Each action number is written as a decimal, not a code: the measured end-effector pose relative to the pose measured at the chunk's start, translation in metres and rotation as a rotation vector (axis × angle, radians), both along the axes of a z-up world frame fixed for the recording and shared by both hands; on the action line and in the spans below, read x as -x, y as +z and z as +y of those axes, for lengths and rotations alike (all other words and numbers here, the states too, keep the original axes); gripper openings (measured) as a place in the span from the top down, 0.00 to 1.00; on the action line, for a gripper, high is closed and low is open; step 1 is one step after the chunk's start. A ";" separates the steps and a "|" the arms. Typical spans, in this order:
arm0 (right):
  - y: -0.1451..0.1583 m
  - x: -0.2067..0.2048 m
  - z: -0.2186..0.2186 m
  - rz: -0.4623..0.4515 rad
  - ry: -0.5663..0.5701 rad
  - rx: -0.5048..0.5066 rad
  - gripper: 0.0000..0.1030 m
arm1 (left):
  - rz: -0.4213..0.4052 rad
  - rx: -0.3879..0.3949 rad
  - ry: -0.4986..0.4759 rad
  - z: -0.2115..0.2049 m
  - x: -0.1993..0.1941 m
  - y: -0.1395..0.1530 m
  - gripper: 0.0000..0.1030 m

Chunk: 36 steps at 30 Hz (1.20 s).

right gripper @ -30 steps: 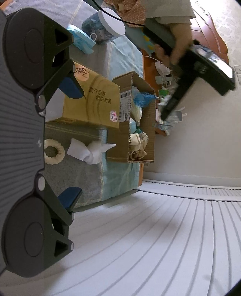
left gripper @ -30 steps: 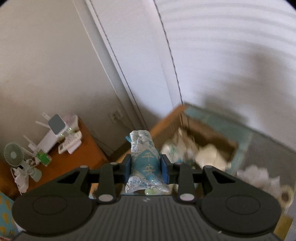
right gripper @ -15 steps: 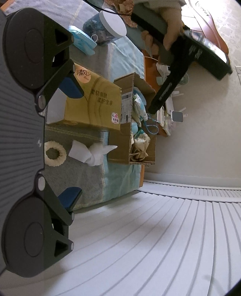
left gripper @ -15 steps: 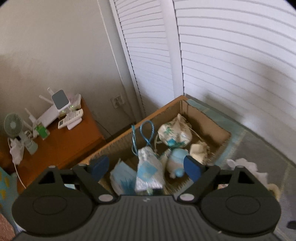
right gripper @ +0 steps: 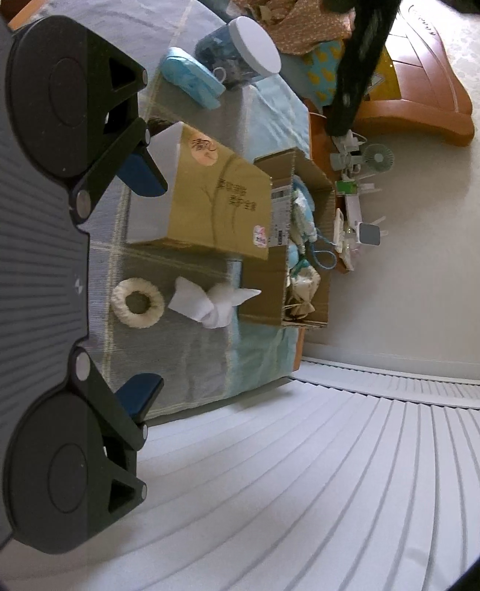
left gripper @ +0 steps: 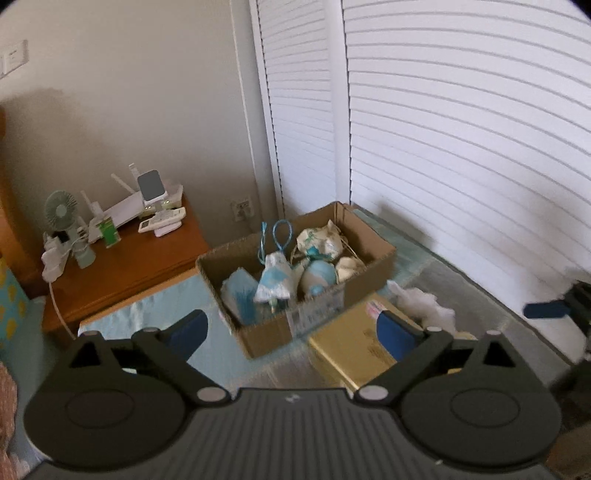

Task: Organize soft objects
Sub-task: 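Grasp the light blue face mask with the left tool while the right tool nears the cream ring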

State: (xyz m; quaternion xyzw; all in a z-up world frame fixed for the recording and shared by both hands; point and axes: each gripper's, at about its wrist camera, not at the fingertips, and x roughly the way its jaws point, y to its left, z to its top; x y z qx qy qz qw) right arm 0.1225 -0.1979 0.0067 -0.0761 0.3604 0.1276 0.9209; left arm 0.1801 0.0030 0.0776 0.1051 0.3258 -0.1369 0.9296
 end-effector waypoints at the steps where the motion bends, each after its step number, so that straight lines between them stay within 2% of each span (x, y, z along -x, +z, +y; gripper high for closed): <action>1: -0.001 0.002 0.000 0.000 -0.001 0.002 0.00 | -0.004 0.008 0.007 0.001 0.010 -0.001 0.05; 10: -0.016 0.014 -0.007 0.031 -0.006 0.010 0.00 | 0.017 0.049 0.080 0.007 0.068 -0.023 0.04; 17: -0.033 0.019 -0.011 0.058 -0.014 0.034 0.00 | 0.028 0.005 0.152 0.008 0.091 -0.057 0.04; 25: -0.048 0.021 -0.010 0.051 -0.022 0.089 0.00 | 0.081 0.046 0.238 0.020 0.098 -0.092 0.04; 36: -0.055 0.012 -0.010 0.048 -0.036 0.099 0.00 | 0.155 0.089 0.290 0.038 0.085 -0.121 0.04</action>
